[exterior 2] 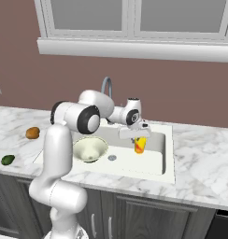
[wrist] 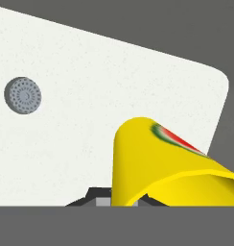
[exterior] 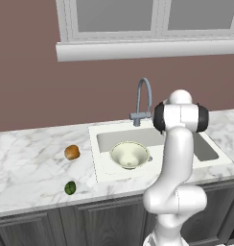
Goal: Remove the potato and avocado from the sink. Then move the bowl and cup from the counter to the sink for washing.
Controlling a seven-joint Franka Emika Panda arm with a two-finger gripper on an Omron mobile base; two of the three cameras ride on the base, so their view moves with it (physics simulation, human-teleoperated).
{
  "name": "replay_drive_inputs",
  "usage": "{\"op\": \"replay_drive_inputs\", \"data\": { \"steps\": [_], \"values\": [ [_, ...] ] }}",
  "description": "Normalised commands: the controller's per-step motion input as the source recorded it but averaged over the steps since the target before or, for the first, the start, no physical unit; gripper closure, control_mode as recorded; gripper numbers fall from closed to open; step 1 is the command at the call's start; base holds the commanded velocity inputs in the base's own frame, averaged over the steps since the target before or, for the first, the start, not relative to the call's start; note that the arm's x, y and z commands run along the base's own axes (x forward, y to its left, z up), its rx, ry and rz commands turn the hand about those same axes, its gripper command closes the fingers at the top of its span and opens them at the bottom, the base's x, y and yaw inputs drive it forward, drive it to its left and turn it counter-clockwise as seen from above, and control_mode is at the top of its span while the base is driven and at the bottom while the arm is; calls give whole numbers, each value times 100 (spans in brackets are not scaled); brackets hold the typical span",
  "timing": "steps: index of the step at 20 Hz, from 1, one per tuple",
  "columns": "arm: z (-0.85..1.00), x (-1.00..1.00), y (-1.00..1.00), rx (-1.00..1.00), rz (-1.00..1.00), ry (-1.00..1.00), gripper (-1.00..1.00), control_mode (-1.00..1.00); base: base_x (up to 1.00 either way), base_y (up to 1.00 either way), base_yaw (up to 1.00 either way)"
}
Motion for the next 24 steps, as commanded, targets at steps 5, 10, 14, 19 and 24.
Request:
{"op": "replay_drive_inputs", "data": {
  "steps": [5, 10, 14, 19, 24],
  "values": [
    [-33, 17, 0, 0, -1, 0, 100, -100, 0, 0, 0],
    [-35, 15, -2, 0, 0, 0, 100, -100, 0, 0, 0],
    [-31, 14, -2, 0, 0, 0, 100, -100, 0, 0, 0],
    [-27, 1, 0, 0, 0, -1, 100, -100, 0, 0, 0],
    [-26, 2, 0, 0, 0, -1, 100, -100, 0, 0, 0]
  ]
}}
